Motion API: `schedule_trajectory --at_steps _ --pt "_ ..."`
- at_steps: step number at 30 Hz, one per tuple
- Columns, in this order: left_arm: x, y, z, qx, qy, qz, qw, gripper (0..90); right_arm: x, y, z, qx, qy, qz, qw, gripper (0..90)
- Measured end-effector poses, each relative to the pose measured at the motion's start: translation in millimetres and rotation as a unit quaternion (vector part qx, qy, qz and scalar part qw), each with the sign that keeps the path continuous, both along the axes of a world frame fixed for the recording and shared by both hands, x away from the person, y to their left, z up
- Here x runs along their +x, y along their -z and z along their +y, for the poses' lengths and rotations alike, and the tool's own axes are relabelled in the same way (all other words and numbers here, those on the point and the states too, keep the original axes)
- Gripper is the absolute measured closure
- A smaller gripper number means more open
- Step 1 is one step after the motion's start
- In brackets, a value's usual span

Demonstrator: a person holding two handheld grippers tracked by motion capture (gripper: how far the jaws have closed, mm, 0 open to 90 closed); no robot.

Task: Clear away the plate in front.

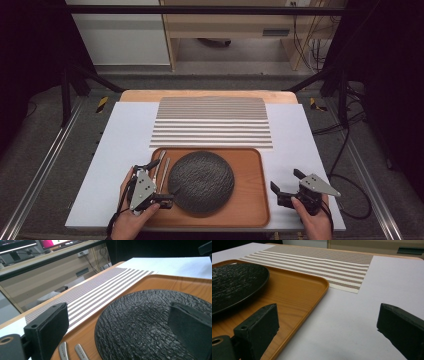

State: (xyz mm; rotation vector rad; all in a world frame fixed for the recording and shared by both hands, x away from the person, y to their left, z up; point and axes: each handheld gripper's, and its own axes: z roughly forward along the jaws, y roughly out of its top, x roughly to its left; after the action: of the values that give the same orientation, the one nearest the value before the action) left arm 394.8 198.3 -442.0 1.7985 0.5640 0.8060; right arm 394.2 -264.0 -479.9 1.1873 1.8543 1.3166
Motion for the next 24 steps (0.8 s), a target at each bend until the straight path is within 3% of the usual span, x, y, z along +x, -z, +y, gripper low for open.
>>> schedule_trajectory --at_steps 24 --pt "6.2 -6.2 22.2 -0.054 -0.03 0.003 0.9981 3.4 -0.4 -0.4 -0.9 0.002 0.0 -0.001 1.0 3.9"
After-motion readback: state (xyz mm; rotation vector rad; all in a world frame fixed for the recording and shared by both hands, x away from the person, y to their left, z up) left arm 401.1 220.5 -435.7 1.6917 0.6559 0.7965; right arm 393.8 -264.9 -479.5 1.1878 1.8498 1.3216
